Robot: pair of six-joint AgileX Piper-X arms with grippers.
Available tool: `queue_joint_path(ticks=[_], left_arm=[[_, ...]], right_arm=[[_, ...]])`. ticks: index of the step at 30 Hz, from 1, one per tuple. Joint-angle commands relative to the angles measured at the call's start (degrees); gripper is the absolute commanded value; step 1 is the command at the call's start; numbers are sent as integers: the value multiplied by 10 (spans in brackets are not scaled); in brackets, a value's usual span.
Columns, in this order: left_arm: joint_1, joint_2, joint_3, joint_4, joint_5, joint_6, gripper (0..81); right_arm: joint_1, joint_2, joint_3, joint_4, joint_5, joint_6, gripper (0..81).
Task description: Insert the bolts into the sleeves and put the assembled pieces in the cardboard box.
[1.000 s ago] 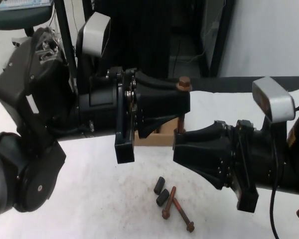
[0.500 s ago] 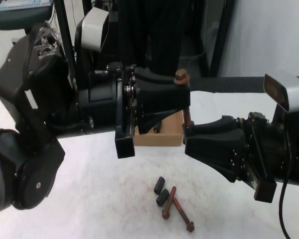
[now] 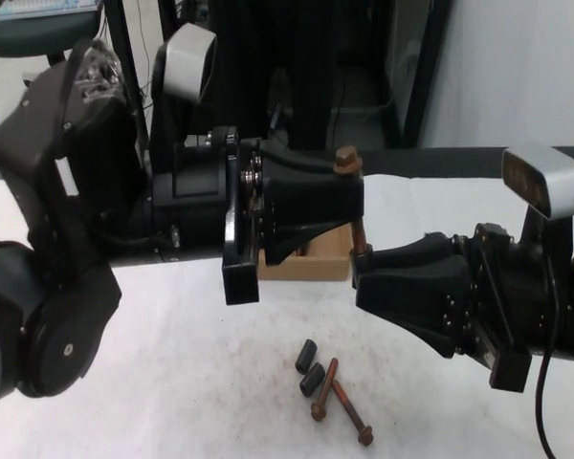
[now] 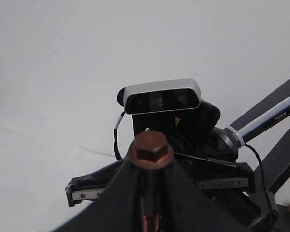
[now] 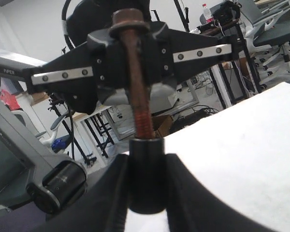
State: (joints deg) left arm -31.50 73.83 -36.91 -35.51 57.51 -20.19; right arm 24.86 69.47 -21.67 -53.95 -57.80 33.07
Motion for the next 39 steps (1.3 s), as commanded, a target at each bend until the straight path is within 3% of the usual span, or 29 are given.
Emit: queue_joint_path(ticks=[1,12,25,27,31,34,39], left_arm=[[0,11,10,53,-2,22,1],[-1,11,10,53,-39,-23,1],[-1,11,10,40,-27,-19,16],[-1,11,10,11,-3,-19,83],[-1,11,10,-58,12,-64,385],[-1,11,10,-73,-1,-104,547],[-1,11,10,-72,0,-111,564]], right_arm=[[-1,-11,-16,-55,1,5,8],[-1,-11,-16,-55,0,8,8],[-1,-11,-16,-55,-3,8,8],[-1,-11,-16,-55,-13,8,8],[-1,-11,-16,-55,-13,12,8],[-1,-11,-16,-55,-13,12,8],[-1,-11,-16,-55,-13,12,8]])
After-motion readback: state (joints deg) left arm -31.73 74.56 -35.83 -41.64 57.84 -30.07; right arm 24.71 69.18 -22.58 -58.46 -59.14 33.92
